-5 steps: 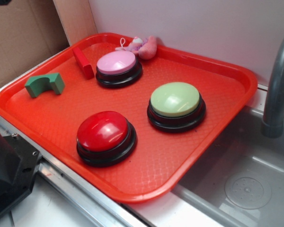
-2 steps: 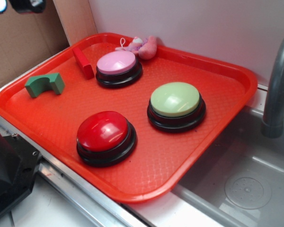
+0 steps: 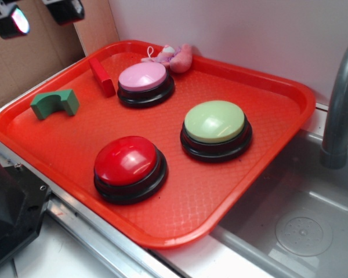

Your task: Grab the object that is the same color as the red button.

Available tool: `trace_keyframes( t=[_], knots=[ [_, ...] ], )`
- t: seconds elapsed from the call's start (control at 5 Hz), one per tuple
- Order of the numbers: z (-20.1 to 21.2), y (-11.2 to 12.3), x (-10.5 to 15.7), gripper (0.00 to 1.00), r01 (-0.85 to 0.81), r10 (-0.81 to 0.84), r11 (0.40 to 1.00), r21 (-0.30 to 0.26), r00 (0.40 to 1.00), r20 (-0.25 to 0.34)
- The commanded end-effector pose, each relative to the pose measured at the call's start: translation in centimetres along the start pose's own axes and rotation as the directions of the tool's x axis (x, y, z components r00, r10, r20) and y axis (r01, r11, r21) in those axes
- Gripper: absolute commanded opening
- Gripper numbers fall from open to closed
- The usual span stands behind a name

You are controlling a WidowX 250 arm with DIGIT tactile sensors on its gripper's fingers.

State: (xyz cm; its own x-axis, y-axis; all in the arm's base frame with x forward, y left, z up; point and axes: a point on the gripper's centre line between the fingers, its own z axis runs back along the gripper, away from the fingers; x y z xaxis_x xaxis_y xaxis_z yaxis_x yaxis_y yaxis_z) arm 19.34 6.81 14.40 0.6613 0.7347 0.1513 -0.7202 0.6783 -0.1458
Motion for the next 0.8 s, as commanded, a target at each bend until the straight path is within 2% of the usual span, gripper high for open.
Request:
trace_keyframes(
  t=[0.0, 0.2, 0.4, 0.6],
  knots=[
    [-3.1, 1.3, 3.8, 1.0, -0.254, 0.253, 0.967, -0.004, 0.963, 0.098],
    [-5.2, 1.2, 5.3, 1.0, -0.333, 0.332, 0.943, -0.016, 0.935, 0.126],
    [-6.6, 1.1, 6.9, 1.0, -0.381, 0.379, 0.925, -0.014, 0.916, 0.131],
    [-8.3, 1.1, 7.9, 1.0, -0.417, 0.412, 0.909, 0.009, 0.901, 0.139]
  ],
)
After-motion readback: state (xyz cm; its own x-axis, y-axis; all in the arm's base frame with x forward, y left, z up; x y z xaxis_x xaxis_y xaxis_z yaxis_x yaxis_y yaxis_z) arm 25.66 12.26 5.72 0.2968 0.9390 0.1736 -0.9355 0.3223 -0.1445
